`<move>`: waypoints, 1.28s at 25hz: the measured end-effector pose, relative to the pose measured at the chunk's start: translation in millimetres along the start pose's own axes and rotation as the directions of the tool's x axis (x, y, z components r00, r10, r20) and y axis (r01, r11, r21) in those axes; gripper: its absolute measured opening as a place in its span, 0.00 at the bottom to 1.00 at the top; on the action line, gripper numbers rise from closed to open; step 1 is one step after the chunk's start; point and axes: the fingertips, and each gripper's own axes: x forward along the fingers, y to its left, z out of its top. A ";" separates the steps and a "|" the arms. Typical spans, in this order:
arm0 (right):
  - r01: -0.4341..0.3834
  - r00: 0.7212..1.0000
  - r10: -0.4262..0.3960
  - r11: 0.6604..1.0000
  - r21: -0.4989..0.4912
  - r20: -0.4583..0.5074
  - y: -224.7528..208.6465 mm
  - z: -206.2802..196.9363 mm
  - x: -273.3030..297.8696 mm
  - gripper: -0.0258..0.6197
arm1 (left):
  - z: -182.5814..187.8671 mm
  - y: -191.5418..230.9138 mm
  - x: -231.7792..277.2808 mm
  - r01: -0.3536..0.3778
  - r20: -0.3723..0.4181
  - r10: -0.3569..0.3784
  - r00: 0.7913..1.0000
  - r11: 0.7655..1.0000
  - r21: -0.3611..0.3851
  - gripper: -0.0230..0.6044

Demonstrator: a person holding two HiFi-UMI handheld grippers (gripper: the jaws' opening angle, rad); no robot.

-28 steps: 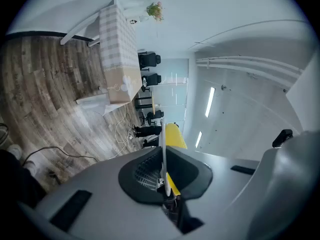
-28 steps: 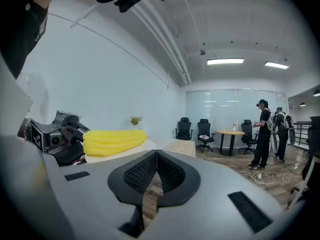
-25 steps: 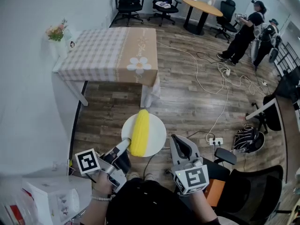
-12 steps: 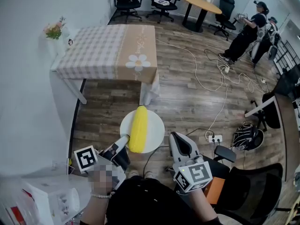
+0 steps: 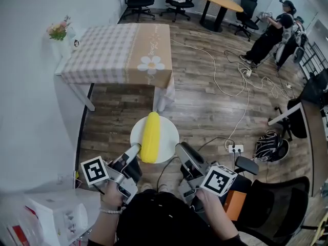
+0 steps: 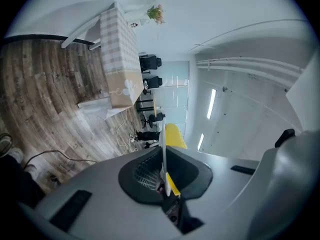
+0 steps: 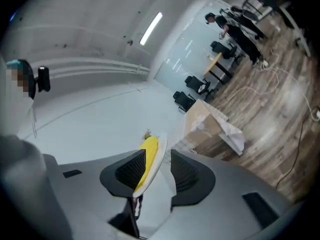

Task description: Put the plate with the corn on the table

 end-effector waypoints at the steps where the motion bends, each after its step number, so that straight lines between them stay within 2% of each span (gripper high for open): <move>1: -0.018 1.000 0.018 0.999 0.039 -0.008 0.7 -3.9 2.9 0.30 | 0.1 0.2 0.5 -0.001 0.000 0.001 1.000 1.000 0.000 0.08; 4: -0.011 0.999 0.015 0.996 0.084 -0.045 -5.0 -14.7 4.8 0.30 | -2.2 -0.4 2.1 -0.001 -0.002 0.001 1.000 1.000 -0.002 0.08; 7: -0.073 0.996 0.079 0.988 0.135 -0.038 4.4 -13.6 11.0 0.24 | -5.4 -4.2 6.4 0.004 -0.003 -0.004 1.000 1.000 0.002 0.08; 10: -0.070 0.996 0.077 0.986 0.155 -0.045 1.4 -13.0 11.3 0.17 | -8.2 -4.2 8.8 -0.004 -0.003 0.004 1.000 1.000 0.014 0.08; 32: -0.103 0.992 0.113 0.979 0.177 -0.049 -19.2 16.7 -40.1 0.15 | -65.2 -13.0 35.5 -0.016 0.036 0.016 0.999 1.000 0.010 0.08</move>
